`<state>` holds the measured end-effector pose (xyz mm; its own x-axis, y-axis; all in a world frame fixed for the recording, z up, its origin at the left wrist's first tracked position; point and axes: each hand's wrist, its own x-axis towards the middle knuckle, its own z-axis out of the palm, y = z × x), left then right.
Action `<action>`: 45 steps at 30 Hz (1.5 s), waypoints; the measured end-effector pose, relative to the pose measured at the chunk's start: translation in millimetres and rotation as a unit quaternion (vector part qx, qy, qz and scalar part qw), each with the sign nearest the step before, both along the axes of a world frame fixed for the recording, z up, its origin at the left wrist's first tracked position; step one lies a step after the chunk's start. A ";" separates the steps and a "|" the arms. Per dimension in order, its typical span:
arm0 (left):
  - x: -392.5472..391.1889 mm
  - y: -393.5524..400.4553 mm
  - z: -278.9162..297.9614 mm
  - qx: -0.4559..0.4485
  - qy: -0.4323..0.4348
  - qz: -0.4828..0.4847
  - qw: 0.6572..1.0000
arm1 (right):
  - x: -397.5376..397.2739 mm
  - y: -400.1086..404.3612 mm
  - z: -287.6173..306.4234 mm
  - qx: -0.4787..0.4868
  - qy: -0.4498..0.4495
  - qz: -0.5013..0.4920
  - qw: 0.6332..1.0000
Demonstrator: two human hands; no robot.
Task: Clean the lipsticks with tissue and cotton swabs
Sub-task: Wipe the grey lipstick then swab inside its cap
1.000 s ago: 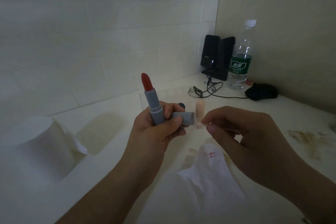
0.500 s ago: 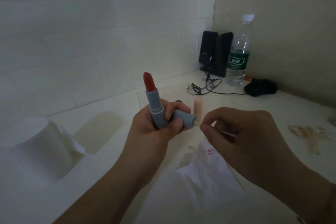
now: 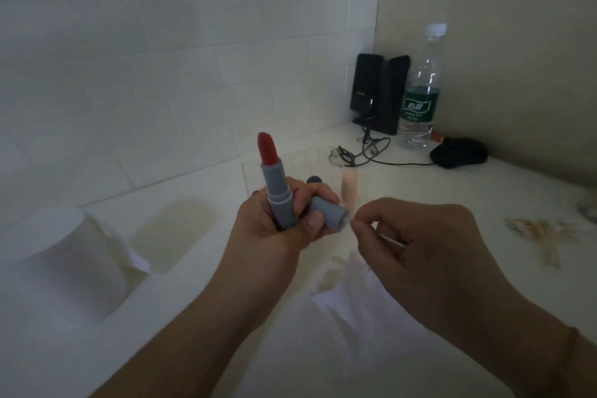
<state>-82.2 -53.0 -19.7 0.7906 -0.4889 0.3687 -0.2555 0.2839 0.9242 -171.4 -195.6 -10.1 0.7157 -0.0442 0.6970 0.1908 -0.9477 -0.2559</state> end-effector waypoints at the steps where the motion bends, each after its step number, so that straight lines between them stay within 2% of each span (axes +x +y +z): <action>1: 0.0 0.5 0.2 -0.001 -0.001 0.002 1.000 | -0.6 0.8 -1.3 -0.011 0.000 -0.007 1.000; 5: 0.7 -0.1 -1.5 -0.010 -0.002 0.000 1.000 | -1.9 4.5 -2.6 -0.015 0.010 -0.004 1.000; 14: 1.2 -1.3 -4.6 -0.015 -0.019 -0.001 1.000 | -2.0 7.1 -2.3 0.105 -0.003 0.063 0.992; 20: 1.2 -1.7 -2.4 -0.004 -0.026 -0.009 1.000 | -1.0 5.1 2.1 0.051 -0.023 -0.001 0.998; 25: 1.6 -0.8 -4.1 -0.016 -0.004 -0.002 1.000 | -3.9 9.3 -2.8 0.012 0.012 -0.004 1.000; 30: 0.3 -1.7 -2.9 -0.006 -0.024 0.007 1.000 | -5.4 9.5 1.8 0.047 -0.001 0.045 0.998; 36: 1.1 -1.9 -2.2 -0.027 -0.015 -0.019 0.999 | -4.1 5.4 4.7 0.049 -0.009 0.009 0.999; 40: 2.6 -0.2 -4.0 -0.029 -0.012 -0.018 0.999 | -3.8 9.7 -0.8 0.041 0.013 0.029 0.999; 45: 1.0 -1.3 -3.6 -0.032 -0.021 -0.025 0.999 | -6.3 9.6 1.5 0.086 -0.017 0.054 0.995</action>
<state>-81.2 -54.2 -23.3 0.7493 -0.5019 0.4320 -0.2773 0.3546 0.8930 -177.7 -186.0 -8.6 0.6986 -0.0880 0.7101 0.3012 -0.8640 -0.4034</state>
